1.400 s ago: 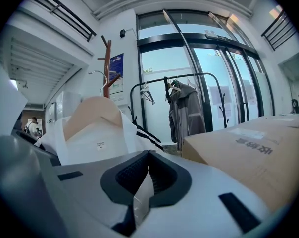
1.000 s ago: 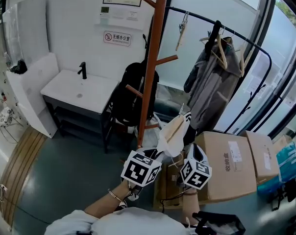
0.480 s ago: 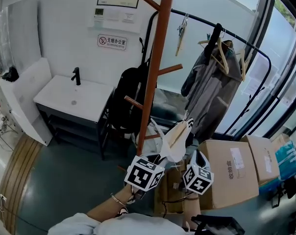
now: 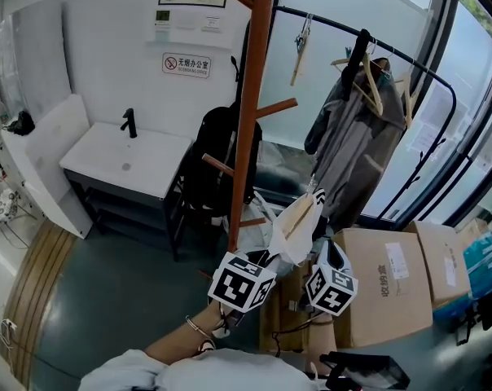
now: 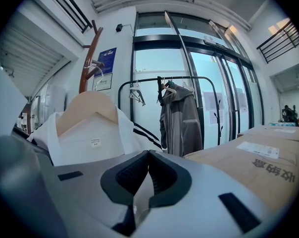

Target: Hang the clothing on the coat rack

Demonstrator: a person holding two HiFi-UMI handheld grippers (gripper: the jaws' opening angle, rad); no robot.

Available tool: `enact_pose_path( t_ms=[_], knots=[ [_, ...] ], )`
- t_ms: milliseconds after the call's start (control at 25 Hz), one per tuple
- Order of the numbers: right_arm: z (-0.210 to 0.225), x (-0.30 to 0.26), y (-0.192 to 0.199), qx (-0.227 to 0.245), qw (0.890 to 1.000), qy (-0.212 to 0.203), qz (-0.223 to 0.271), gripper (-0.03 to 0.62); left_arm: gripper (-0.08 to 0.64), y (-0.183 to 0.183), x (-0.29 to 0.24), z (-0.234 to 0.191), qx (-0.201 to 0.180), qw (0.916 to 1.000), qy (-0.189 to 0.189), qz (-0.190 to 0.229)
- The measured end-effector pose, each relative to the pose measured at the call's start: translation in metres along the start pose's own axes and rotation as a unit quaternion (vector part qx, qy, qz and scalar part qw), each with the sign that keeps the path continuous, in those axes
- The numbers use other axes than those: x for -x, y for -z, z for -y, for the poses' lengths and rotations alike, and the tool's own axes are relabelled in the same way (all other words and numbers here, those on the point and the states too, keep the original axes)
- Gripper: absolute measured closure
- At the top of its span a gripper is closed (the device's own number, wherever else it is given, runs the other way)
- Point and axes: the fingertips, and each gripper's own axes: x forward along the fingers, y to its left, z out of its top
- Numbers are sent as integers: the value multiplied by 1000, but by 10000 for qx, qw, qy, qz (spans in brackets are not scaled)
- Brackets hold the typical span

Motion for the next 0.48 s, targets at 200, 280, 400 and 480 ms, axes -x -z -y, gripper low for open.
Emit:
enact_pose_path(
  t_ms=[200,280,400,480],
  knots=[
    [-4,-6,-3,-66,9995,-315,-48,569,508,-12,-3,7,-24,9999,-119,44],
    [-3,-7,-6,-92,9992,-380,-29,569,508,-18,-4,9,-54,9998,-150,78],
    [-2,-7,-11,-94,9989,-459,22,570,508,-26,-4,10,-118,9997,-203,113],
    [0,-7,-13,-88,9987,-493,49,569,508,-30,-5,10,-158,9994,-272,126]
  ],
)
